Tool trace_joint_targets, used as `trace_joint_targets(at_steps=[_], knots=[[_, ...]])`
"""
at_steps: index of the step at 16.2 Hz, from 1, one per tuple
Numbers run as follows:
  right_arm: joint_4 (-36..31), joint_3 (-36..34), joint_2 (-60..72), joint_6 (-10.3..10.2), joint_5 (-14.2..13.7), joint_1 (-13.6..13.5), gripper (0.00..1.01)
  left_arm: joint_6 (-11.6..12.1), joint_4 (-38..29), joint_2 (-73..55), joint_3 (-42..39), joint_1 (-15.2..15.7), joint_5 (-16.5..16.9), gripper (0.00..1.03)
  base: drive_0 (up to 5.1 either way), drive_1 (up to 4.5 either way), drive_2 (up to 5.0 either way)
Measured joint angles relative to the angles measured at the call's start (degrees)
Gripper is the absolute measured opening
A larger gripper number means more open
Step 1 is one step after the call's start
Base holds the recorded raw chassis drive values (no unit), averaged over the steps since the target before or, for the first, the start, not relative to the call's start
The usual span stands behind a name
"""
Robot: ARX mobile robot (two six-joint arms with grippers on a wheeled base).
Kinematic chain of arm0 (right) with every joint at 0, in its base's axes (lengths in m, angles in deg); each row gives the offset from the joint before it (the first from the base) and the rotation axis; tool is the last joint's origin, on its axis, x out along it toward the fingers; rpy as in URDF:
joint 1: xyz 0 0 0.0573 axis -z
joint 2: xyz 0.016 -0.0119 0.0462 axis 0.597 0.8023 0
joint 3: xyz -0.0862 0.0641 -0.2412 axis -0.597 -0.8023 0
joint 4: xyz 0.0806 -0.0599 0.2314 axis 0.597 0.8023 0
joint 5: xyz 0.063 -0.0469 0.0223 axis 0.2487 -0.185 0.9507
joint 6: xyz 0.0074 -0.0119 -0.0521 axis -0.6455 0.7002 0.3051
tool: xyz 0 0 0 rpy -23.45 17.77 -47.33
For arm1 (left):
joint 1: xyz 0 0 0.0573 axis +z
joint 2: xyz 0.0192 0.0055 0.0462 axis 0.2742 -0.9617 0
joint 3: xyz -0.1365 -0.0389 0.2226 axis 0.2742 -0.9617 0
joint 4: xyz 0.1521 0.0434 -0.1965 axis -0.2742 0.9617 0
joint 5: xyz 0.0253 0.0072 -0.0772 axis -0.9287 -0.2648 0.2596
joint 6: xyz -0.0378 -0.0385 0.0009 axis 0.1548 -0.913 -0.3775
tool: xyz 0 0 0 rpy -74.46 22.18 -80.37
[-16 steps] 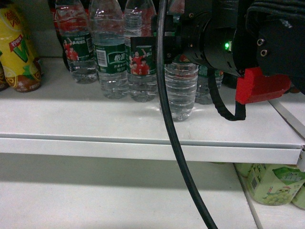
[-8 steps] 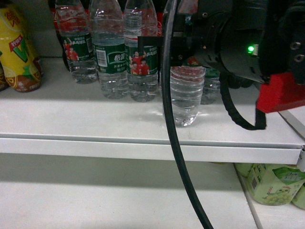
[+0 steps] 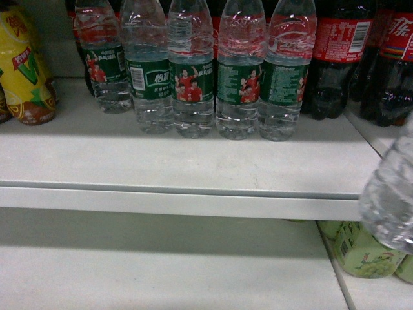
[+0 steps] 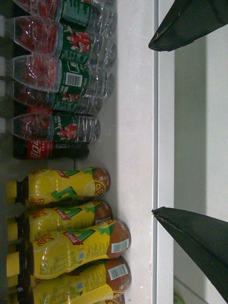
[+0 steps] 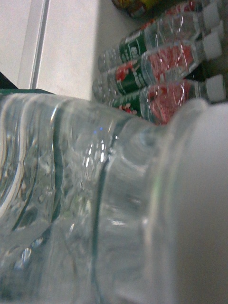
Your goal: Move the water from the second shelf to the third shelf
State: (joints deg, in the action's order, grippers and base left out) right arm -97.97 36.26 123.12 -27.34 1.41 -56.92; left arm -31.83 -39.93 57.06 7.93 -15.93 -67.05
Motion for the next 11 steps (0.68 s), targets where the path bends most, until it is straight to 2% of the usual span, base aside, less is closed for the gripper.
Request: trace_joint_targets(at_steps=[2,4,5,6,7,9,11], knots=[[2.4,-2.7,-6.9,2.0,-1.1,3.0,0.43,0.0,0.0,0.0,0.0,0.0,0.0,0.98,0.0,0.0,0.0],[4.8,-5.0,-13.3,2.4,-0.9,6.8,0.43,0.0,0.0,0.0,0.0,0.0,0.0,0.98,0.0,0.0,0.0],[6.1,-5.7,-15.6,2.1,0.8,10.5,0.43,0.0,0.0,0.0,0.0,0.0,0.0,0.98,0.0,0.0,0.0],[7.4,-6.0,-16.6,0.9,4.1,20.5,0.43,0.0,0.0,0.0,0.0,0.0,0.0,0.98,0.0,0.0,0.0],[12.3,-6.0,-19.4,-0.7,7.5,27.8,0.43,0.0,0.0,0.0,0.0,0.0,0.0,0.98,0.0,0.0,0.0],[14.7,-6.0,-23.1,-1.5,11.2,27.5,0.43,0.0,0.0,0.0,0.0,0.0,0.0,0.98,0.0,0.0,0.0],[18.0,-5.8,-27.4,-3.0,16.2,26.6,0.43,0.0,0.0,0.0,0.0,0.0,0.0,0.98,0.0,0.0,0.0]])
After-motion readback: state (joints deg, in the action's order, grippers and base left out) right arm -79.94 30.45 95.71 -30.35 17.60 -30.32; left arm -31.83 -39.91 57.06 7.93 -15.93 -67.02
